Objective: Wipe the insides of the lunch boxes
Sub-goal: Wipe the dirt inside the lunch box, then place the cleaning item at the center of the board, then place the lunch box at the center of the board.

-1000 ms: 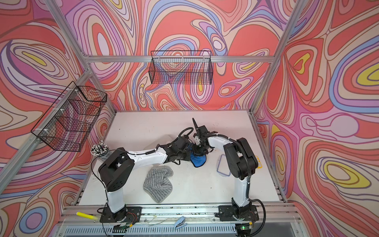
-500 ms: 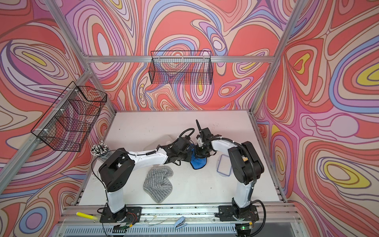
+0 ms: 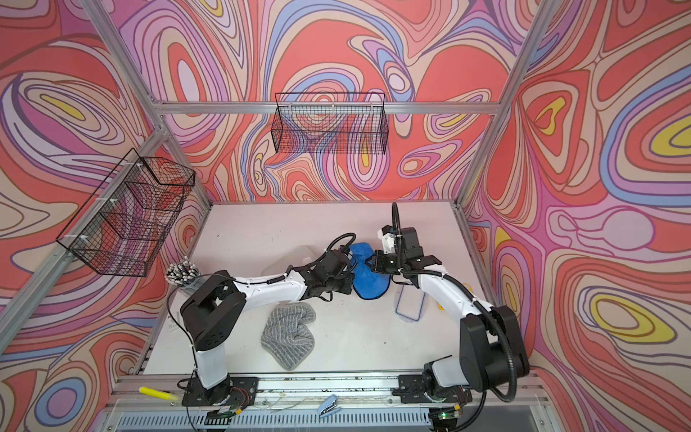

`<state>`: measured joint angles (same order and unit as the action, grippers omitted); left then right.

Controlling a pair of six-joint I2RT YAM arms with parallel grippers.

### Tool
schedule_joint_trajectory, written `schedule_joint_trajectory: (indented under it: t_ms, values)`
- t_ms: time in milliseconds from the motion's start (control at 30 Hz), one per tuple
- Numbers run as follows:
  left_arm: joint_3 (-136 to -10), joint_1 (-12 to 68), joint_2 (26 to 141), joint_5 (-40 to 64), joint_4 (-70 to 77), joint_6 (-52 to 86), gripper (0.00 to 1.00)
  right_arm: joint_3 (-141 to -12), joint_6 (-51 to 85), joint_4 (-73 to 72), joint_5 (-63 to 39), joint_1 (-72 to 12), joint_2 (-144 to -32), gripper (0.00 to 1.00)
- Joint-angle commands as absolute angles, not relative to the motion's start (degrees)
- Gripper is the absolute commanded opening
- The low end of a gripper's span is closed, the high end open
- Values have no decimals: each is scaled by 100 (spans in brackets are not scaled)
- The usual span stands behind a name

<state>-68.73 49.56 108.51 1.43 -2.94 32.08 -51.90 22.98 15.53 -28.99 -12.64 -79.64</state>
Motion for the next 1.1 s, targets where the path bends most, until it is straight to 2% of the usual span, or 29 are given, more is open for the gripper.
schedule_joint_trajectory:
  t_ms: [0, 400, 700, 1067]
  values:
    - [-6938, 4952, 10828, 78, -313, 3145, 0, -5080, 2507, 1025, -2884, -945, -7579, 0]
    - [-7083, 4988, 10882, 62, -417, 3137, 0, -5204, 2925, 166, -2849, 146, -7040, 0]
    - [-7134, 4994, 10870, 10, -434, 3138, 0, -5405, 2960, -113, -2740, 749, -7575, 0]
    - [-7610, 5000, 11140, -21, -672, 3349, 0, -5491, 2972, -325, -2306, 1315, -8878, 0]
